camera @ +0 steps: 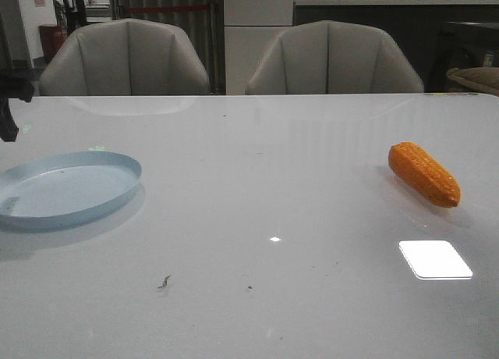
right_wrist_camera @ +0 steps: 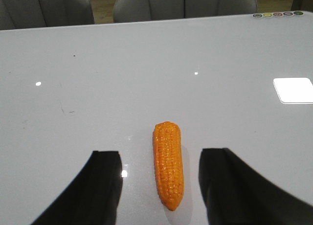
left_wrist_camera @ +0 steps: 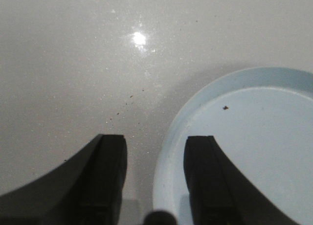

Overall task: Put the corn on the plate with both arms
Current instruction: 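Lower the left gripper to the rim of the pale blue plate and grasp it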

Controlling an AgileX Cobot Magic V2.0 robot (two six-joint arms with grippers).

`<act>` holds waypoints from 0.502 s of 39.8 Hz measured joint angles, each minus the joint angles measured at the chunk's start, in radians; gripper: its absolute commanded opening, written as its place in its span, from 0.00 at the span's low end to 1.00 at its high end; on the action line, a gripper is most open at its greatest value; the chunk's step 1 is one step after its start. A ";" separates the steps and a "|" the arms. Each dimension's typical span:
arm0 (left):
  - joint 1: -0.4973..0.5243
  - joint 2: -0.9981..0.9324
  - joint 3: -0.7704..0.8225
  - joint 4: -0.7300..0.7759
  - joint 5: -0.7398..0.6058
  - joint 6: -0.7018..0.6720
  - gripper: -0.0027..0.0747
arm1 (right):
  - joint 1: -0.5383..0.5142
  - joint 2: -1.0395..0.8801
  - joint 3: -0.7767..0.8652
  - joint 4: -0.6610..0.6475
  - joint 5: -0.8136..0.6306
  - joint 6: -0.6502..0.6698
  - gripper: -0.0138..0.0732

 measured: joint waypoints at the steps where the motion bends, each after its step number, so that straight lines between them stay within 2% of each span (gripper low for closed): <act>1: 0.000 0.014 -0.006 0.000 0.004 0.000 0.50 | 0.000 0.000 0.000 0.000 0.000 0.000 0.69; 16: 0.000 0.114 -0.020 -0.014 0.027 0.000 0.50 | 0.000 0.002 0.000 0.000 0.002 0.000 0.69; 20: 0.000 0.124 -0.020 -0.038 0.037 0.000 0.47 | 0.000 0.001 0.000 0.000 0.002 0.000 0.69</act>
